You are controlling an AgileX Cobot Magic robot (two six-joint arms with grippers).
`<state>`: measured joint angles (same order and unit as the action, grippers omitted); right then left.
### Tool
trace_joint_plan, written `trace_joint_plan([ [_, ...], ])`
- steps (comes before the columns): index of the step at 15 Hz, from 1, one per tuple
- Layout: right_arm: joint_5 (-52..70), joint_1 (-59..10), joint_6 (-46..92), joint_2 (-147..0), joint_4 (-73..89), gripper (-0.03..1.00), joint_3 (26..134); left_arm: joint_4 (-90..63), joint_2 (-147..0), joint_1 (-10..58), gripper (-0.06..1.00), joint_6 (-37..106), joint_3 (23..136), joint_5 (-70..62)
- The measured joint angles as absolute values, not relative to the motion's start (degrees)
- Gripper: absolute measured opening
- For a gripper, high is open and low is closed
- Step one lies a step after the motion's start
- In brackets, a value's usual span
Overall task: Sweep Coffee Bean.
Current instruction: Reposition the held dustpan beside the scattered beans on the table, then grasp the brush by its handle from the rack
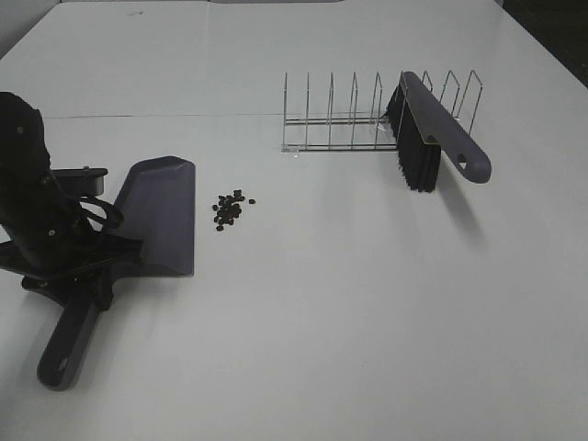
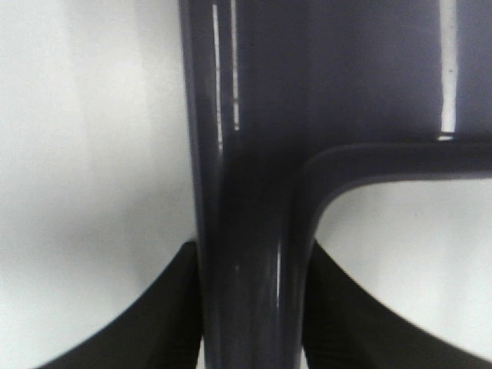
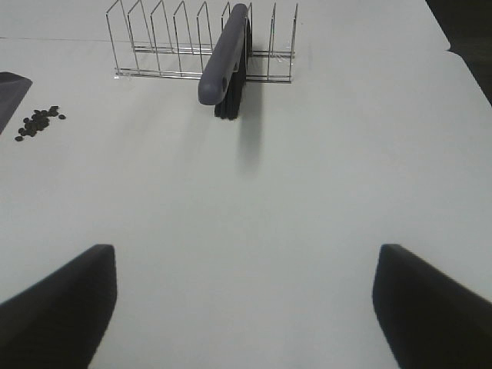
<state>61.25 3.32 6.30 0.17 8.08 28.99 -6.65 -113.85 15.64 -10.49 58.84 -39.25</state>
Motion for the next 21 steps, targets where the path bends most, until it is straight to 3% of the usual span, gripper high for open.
trace_joint_plan([
  [9, 61.25, 3.32, 6.30, 0.17, 9.57, 0.80, 28.99, -6.88, -113.22, 15.64, 0.35, -12.83, 58.84, -38.33],
  [16, 61.19, 3.32, 6.30, 0.06, 9.57, 0.78, 28.99, -5.33, -104.68, 15.64, 0.35, -13.69, 58.84, -40.91],
  [21, 53.11, 2.75, 6.65, -11.46, 9.74, 0.75, 31.68, -4.87, -104.68, 15.64, 0.35, -13.69, 58.84, -41.25],
])
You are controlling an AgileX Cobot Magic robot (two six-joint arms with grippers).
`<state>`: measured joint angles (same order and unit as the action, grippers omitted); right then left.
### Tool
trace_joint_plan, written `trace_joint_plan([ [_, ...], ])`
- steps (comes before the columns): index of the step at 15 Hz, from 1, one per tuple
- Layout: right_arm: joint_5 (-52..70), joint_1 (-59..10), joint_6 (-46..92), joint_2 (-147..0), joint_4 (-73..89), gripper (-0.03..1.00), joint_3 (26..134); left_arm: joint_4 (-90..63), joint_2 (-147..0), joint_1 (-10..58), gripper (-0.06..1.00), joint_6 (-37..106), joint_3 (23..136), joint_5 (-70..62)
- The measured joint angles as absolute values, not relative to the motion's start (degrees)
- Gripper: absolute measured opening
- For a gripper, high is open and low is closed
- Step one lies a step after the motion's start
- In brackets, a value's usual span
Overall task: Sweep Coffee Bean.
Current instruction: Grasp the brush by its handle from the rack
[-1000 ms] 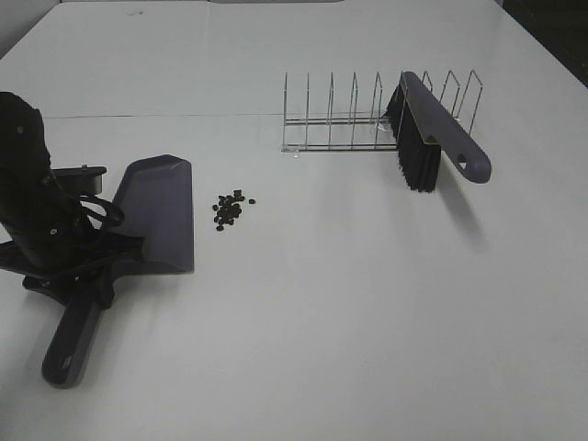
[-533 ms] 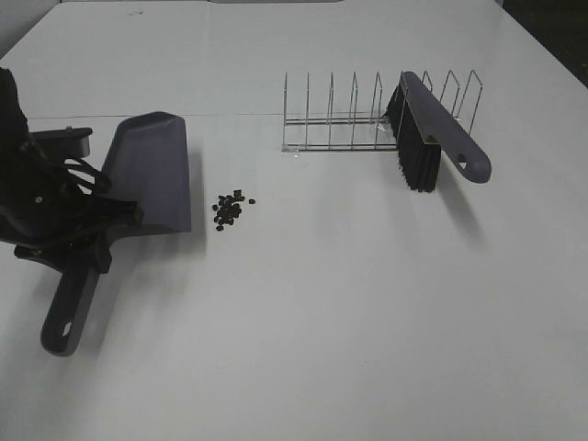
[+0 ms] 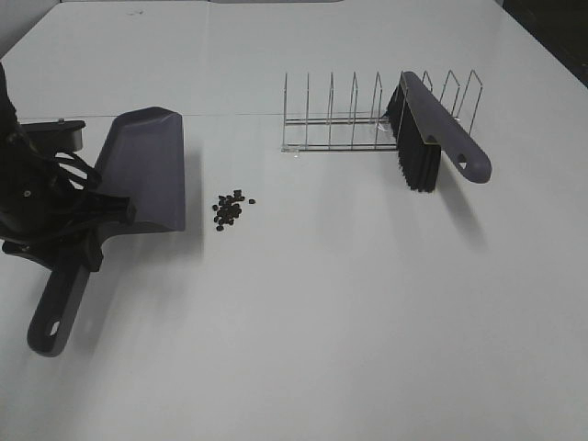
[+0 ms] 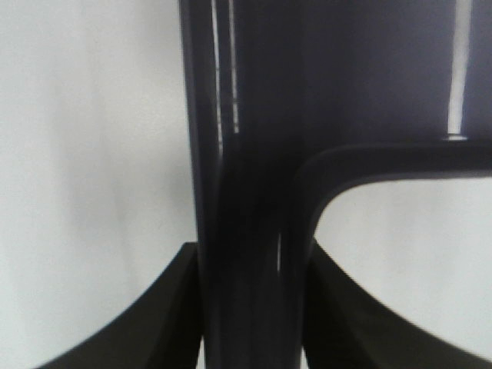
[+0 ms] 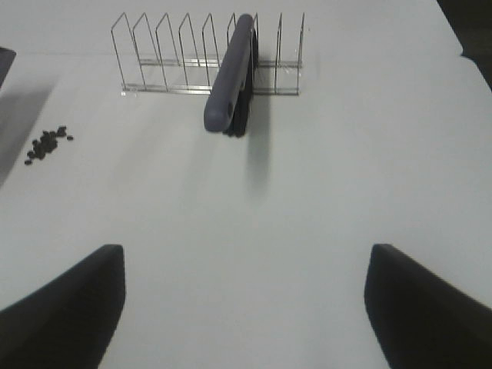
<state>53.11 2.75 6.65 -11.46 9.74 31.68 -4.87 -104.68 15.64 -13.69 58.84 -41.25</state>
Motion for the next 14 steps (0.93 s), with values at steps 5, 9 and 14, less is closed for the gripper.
trace_joint_plan([
  [5, 48.07, -1.72, 11.52, -40.85, 9.57, 0.75, 48.36, -4.81, -104.68, 15.64, 0.35, -13.69, 58.84, -41.25],
  [9, 51.80, -1.89, 15.53, -64.69, 9.11, 0.75, 70.13, -4.81, -104.68, 15.64, 0.35, -13.69, 58.84, -41.25],
  [14, 60.96, -1.89, 15.99, -86.69, 12.55, 0.71, 98.15, -4.81, -104.68, 15.64, 0.35, -13.69, 58.84, -41.25],
])
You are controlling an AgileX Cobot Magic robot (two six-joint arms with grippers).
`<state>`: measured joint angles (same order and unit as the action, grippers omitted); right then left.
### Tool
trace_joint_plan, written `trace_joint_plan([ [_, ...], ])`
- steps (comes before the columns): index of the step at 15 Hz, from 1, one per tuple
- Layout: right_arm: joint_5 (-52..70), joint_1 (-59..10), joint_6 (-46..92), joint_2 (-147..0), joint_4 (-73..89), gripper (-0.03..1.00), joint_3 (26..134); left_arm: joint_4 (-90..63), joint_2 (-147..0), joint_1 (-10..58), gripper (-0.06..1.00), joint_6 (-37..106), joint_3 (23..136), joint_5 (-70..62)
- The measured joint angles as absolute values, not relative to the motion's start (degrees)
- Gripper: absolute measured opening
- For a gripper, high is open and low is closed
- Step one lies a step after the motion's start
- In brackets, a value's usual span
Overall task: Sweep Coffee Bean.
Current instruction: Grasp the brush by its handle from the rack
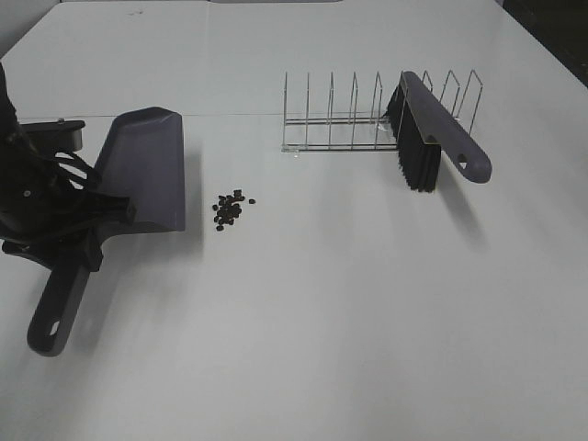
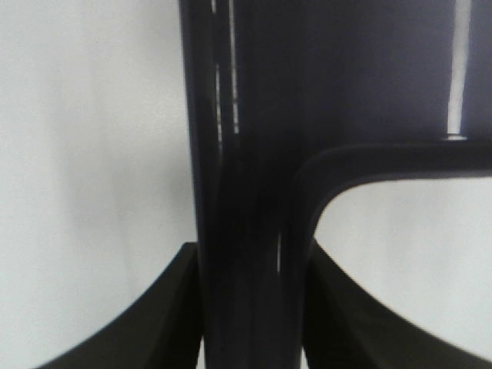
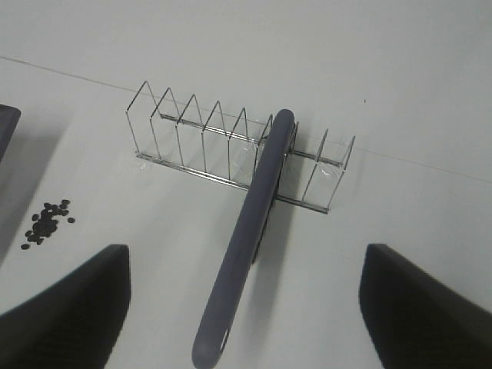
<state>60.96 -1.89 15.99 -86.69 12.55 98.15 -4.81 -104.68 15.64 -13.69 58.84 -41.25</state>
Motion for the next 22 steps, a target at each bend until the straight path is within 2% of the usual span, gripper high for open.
trace_joint_plan([
  [2, 66.35, -1.89, 14.27, -95.91, 12.61, 0.70, 108.12, -4.87, -104.68, 15.64, 0.35, -13.69, 58.84, -41.25],
  [3, 69.21, -1.89, 11.23, -104.39, 12.61, 0.69, 116.83, -4.87, -104.68, 15.64, 0.35, -13.69, 58.84, -41.25],
  [7, 69.73, -2.86, 7.56, -116.65, 10.60, 0.66, 124.79, -4.87, -104.68, 15.64, 0.35, -13.69, 58.84, -41.20],
  [15, 69.79, -5.90, 5.44, -133.33, 5.67, 0.66, 125.76, -4.87, -104.68, 15.64, 0.35, -13.69, 58.84, -41.20],
  [22, 68.64, -6.02, 3.67, -137.05, 5.44, 0.66, 125.76, -4.87, -104.68, 15.64, 0.35, -13.69, 58.84, -41.20],
])
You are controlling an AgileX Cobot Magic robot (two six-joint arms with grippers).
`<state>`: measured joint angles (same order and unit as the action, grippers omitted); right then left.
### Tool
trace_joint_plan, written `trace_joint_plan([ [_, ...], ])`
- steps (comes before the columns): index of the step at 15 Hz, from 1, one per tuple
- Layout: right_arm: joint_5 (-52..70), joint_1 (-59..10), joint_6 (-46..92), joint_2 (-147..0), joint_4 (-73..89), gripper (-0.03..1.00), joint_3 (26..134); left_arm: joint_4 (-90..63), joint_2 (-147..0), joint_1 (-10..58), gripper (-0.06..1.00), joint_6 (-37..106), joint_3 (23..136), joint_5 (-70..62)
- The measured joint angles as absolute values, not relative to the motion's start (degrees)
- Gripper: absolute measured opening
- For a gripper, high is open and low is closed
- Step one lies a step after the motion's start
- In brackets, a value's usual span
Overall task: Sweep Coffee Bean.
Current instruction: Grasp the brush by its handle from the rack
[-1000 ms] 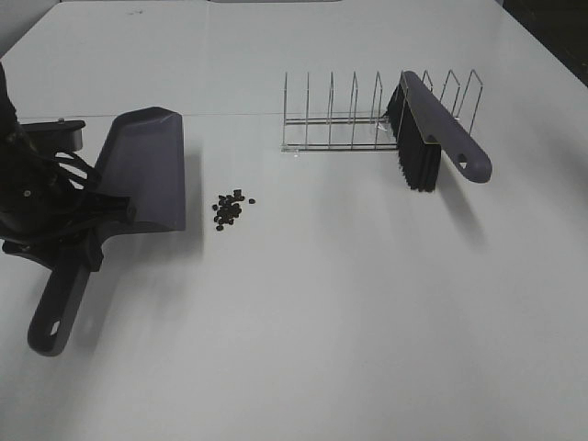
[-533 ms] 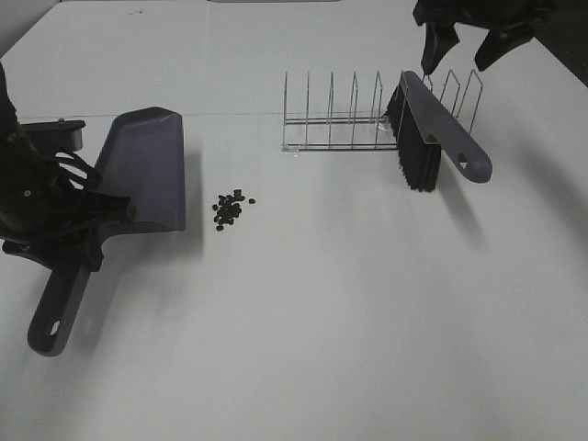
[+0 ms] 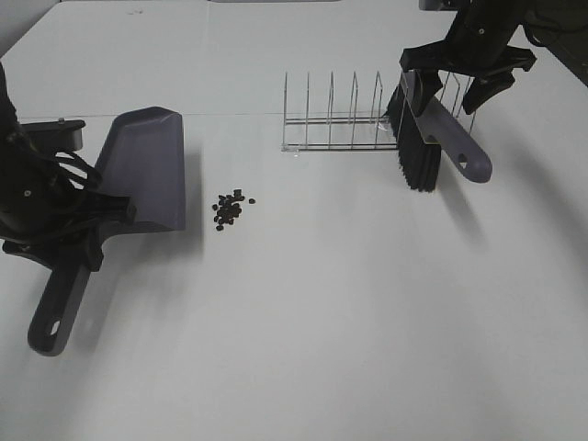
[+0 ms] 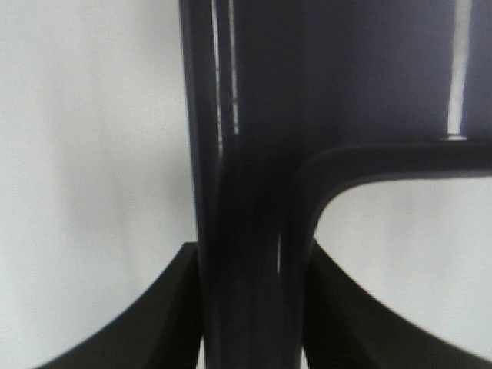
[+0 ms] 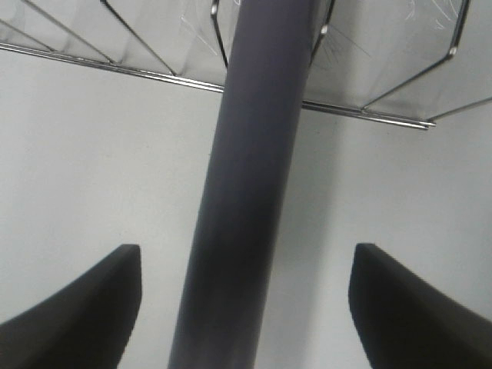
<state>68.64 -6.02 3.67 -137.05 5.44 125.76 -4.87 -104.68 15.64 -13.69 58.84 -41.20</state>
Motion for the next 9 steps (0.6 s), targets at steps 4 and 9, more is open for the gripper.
trace_joint_plan([
  [4, 66.63, -7.51, 3.67, -138.25, 5.79, 0.65, 125.76, -4.87, -104.68, 15.64, 0.35, -13.69, 58.84, -41.20],
  [9, 64.40, -7.96, 3.32, -141.46, 3.15, 0.64, 126.22, -4.87, -104.68, 15.64, 0.35, -13.69, 58.84, -41.20],
])
